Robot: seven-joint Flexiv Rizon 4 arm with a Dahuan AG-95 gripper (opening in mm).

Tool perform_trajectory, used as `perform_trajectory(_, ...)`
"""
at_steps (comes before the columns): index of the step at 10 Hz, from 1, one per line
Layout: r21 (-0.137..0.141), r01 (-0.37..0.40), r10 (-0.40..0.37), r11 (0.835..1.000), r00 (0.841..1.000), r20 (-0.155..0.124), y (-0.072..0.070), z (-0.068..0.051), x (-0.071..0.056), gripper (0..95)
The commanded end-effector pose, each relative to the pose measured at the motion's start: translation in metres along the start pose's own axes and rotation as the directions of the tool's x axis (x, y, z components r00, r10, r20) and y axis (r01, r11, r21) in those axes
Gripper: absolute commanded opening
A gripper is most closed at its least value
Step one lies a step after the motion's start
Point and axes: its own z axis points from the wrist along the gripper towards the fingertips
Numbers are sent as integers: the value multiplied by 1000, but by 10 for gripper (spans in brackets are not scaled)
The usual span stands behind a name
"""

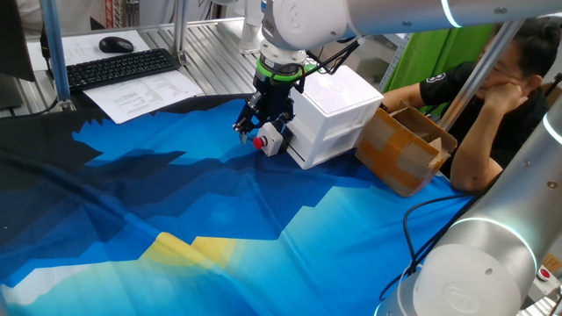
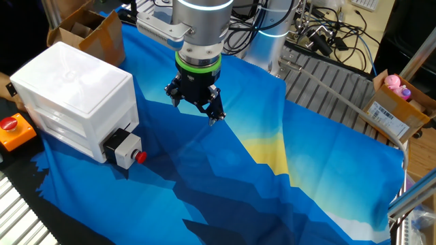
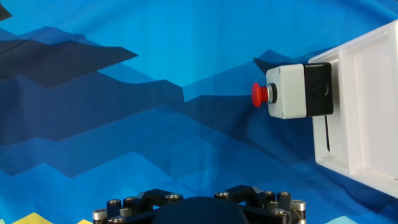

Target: Press the button horizontally

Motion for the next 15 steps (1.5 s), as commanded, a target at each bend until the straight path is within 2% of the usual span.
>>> perform_trajectory(1, -146, -261, 230, 954, 953, -198, 0, 0, 0, 0)
perform_trajectory(4, -137, -254, 227, 957, 955, -189, 5, 6, 8, 0)
perform_trajectory(9, -136, -238, 212, 962, 960, -182, 8, 8, 10, 0)
perform_trajectory(10, -122, -245, 222, 962, 959, -177, 13, 9, 10, 0)
perform_trajectory(11, -33, -206, 199, 978, 970, -140, 23, 13, 8, 0)
perform_trajectory(12, 8, -181, 181, 983, 977, -115, 29, 16, 5, 0)
perform_trajectory(13, 29, -171, 173, 985, 980, -100, 36, 21, 0, 0)
perform_trajectory(14, 30, -168, 170, 985, 980, -100, 40, 26, -6, 0)
perform_trajectory(15, 36, -164, 166, 986, 981, -97, 45, 33, -18, 0)
